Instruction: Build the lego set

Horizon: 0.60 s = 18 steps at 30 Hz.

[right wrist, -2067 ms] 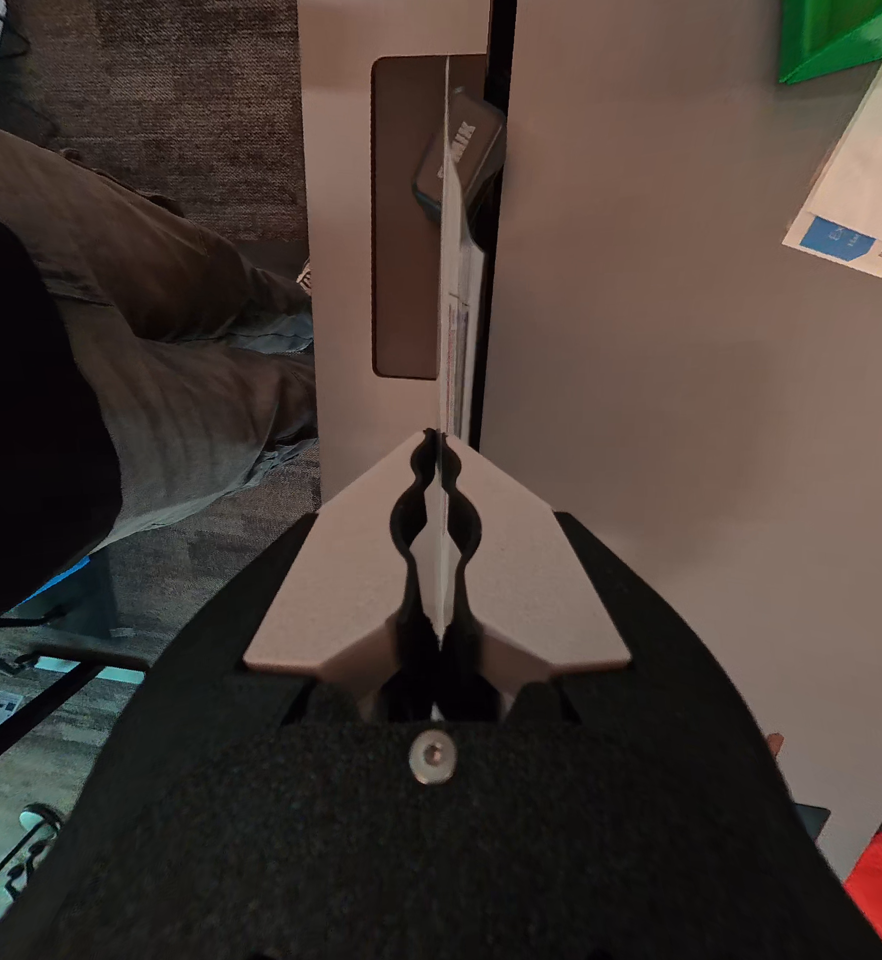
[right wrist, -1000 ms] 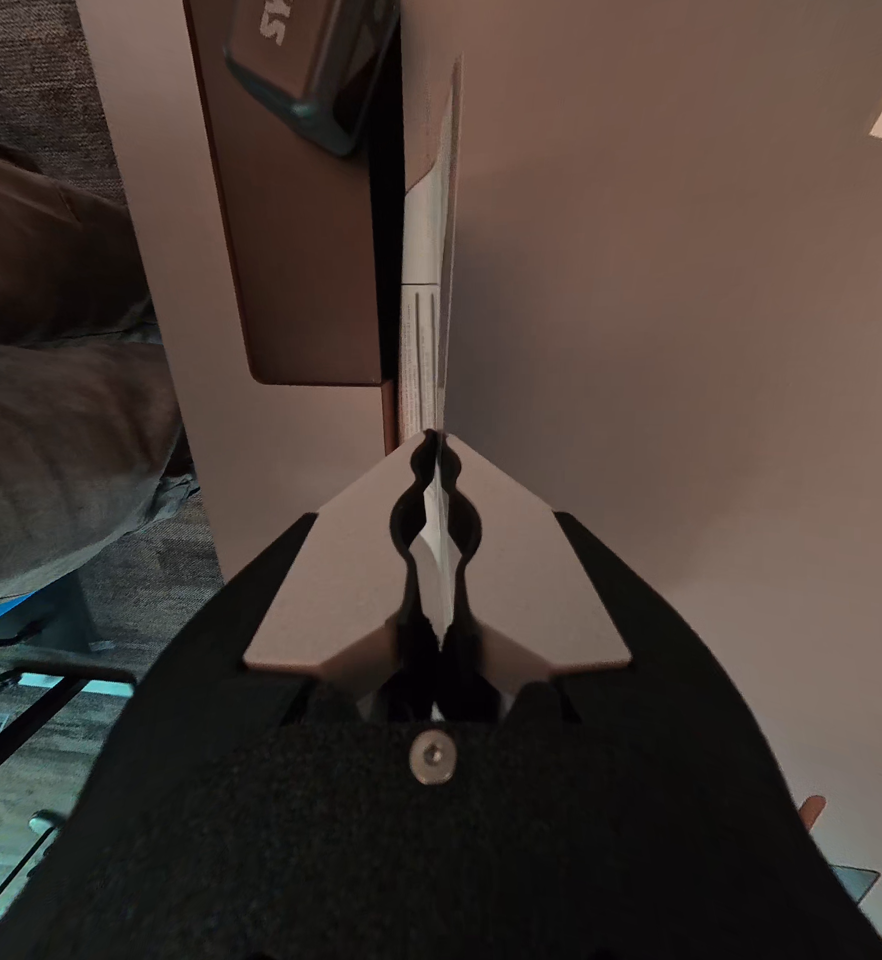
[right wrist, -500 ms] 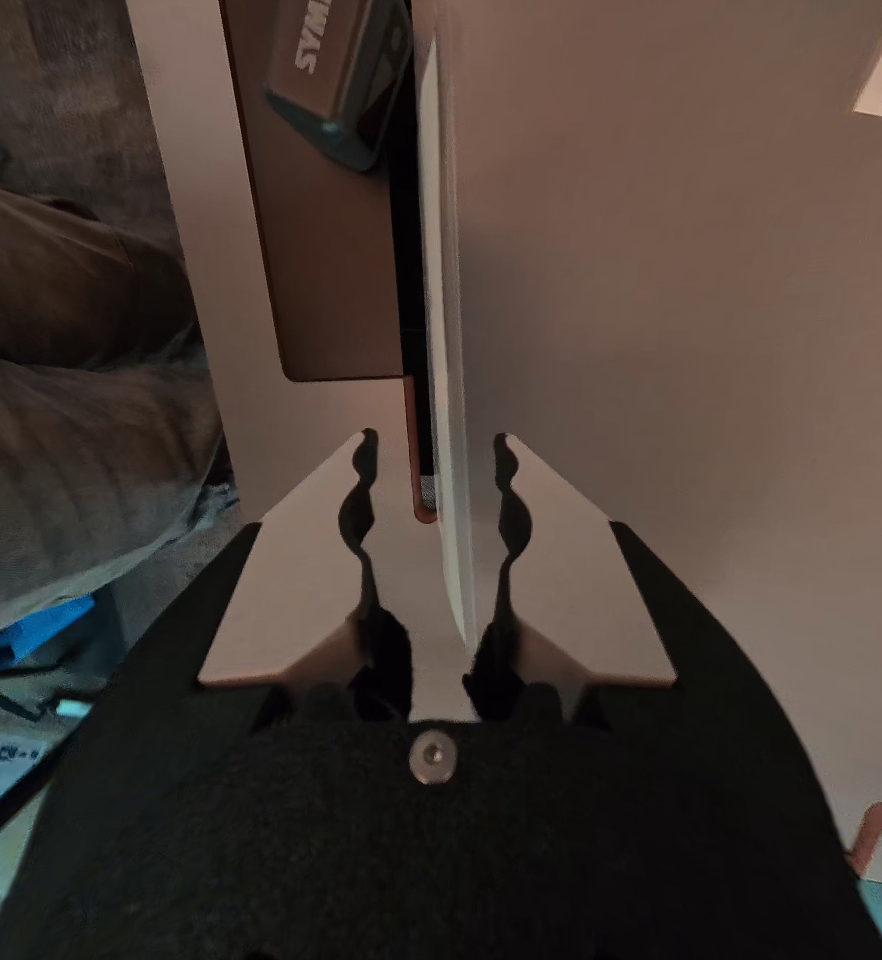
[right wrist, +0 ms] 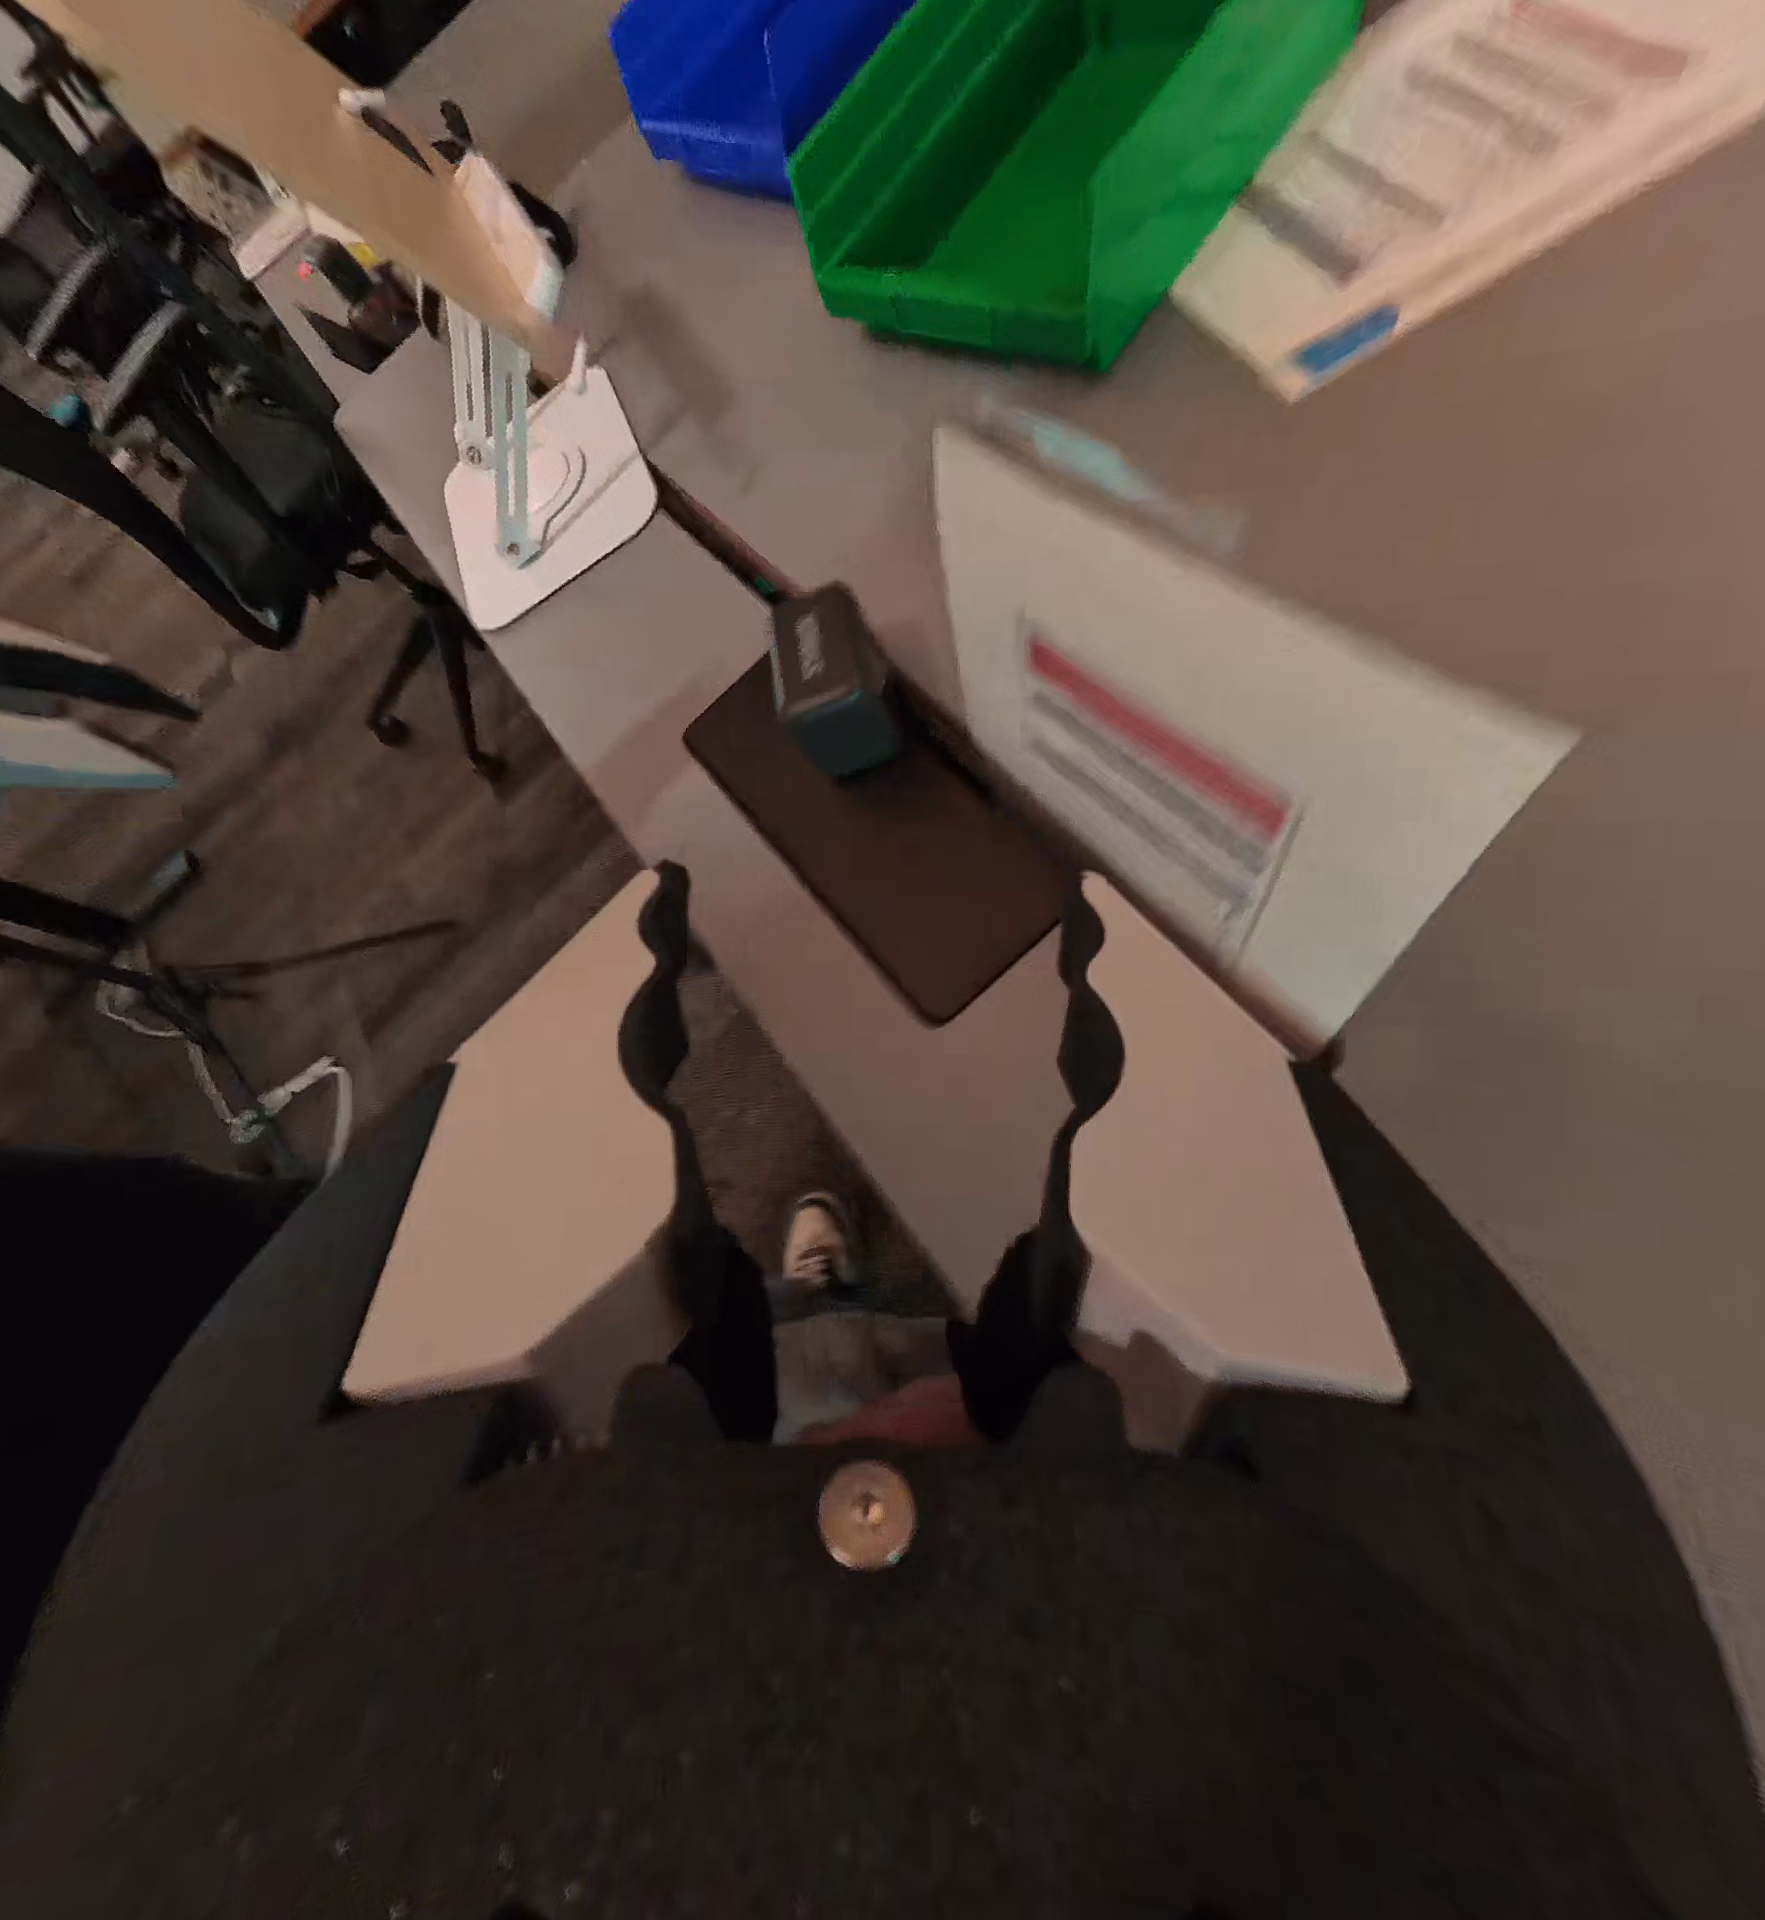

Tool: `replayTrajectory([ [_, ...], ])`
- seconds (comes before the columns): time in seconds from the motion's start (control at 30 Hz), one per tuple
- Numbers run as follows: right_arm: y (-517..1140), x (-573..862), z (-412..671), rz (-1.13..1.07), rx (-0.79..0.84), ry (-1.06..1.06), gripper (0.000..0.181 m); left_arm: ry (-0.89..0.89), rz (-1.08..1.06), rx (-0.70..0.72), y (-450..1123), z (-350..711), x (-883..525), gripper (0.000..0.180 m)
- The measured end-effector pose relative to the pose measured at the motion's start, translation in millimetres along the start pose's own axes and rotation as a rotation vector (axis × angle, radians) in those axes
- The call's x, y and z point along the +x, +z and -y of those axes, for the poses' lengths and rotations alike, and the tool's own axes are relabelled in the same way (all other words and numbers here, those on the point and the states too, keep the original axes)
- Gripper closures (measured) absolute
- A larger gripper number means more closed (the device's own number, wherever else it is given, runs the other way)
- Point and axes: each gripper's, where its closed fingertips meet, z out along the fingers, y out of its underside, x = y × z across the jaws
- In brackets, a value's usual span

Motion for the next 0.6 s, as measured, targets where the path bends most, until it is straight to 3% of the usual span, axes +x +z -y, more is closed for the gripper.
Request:
replayTrajectory([
  [0.4,19,-37,-50,0.008,-0.022,0.062,0.107,0.073,-0.052,0.003,18,36,16,0.144],
  [0.53,12,-43,-24,0.11,0.094,0.235,0.111,-0.111,-0.187,0.047,21,50,18,0.146],
  [0.6,13,-45,-22,0.116,0.068,0.196,0.112,-0.169,-0.181,0.058,20,51,12,0.145],
])
